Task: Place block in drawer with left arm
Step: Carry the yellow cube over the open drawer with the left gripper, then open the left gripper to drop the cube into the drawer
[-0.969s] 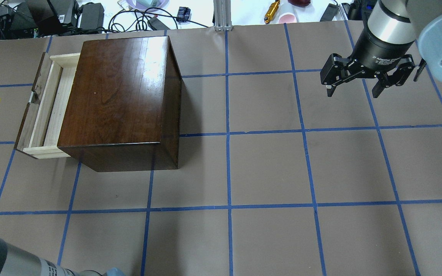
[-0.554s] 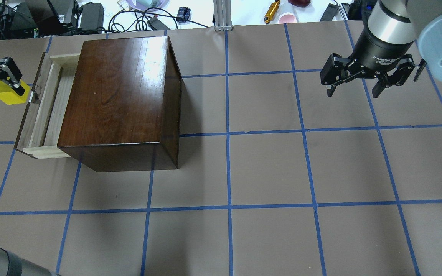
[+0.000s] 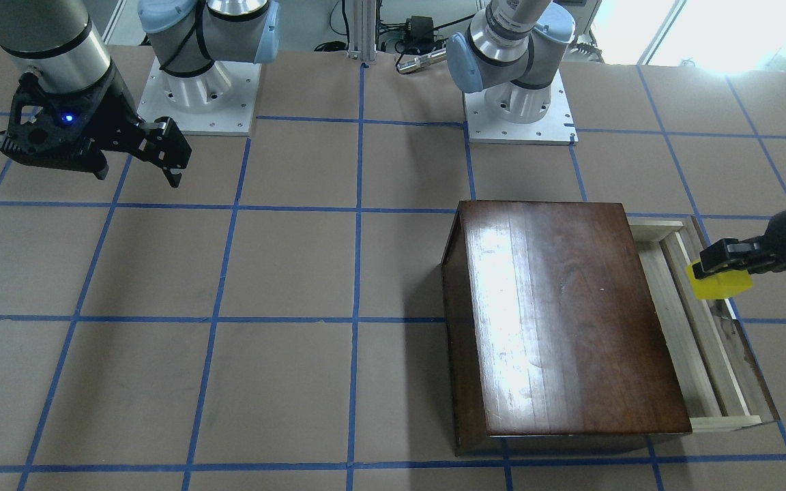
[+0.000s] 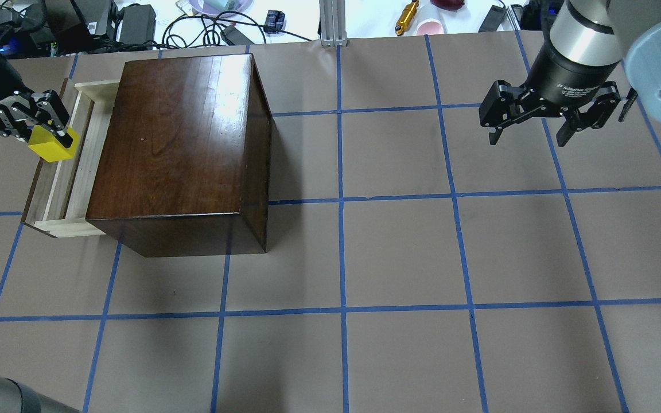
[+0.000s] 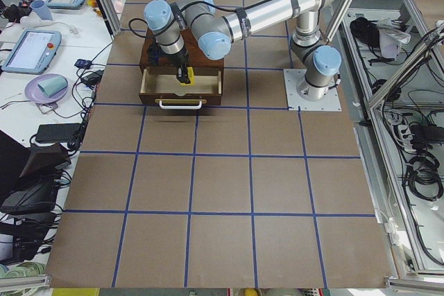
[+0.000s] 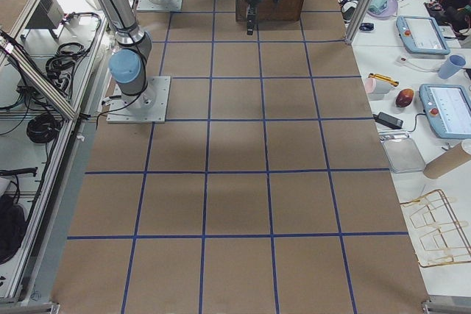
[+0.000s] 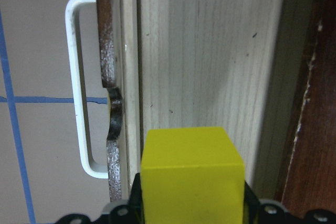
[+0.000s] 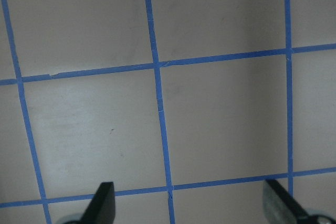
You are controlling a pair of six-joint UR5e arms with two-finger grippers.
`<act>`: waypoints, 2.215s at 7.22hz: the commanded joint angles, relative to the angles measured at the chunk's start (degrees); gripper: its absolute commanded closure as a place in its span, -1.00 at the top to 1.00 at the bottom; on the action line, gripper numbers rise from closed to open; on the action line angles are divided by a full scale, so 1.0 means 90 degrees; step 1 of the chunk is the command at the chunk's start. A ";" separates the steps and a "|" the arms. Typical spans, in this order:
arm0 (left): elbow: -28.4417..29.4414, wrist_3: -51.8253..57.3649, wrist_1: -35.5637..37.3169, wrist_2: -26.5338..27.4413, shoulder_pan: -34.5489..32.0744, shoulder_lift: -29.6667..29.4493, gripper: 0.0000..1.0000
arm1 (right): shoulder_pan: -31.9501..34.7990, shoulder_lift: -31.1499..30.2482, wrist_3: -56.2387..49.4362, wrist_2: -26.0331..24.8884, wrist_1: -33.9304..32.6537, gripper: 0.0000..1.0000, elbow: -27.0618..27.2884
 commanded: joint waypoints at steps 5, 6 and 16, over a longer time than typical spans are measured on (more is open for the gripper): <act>-0.0726 -0.0094 0.1153 -0.0237 -0.0072 -0.0123 -0.70 | 0.0000 0.0000 0.0000 0.0000 0.0000 1.00 -0.0002; -0.0726 -0.0074 0.1162 -0.0228 -0.0072 -0.0123 -0.67 | 0.0000 0.0000 0.0000 0.0000 0.0000 1.00 -0.0002; 0.0094 -0.0424 -0.0691 -0.0208 -0.0159 0.1281 1.00 | 0.0000 0.0000 0.0000 0.0000 0.0000 1.00 -0.0002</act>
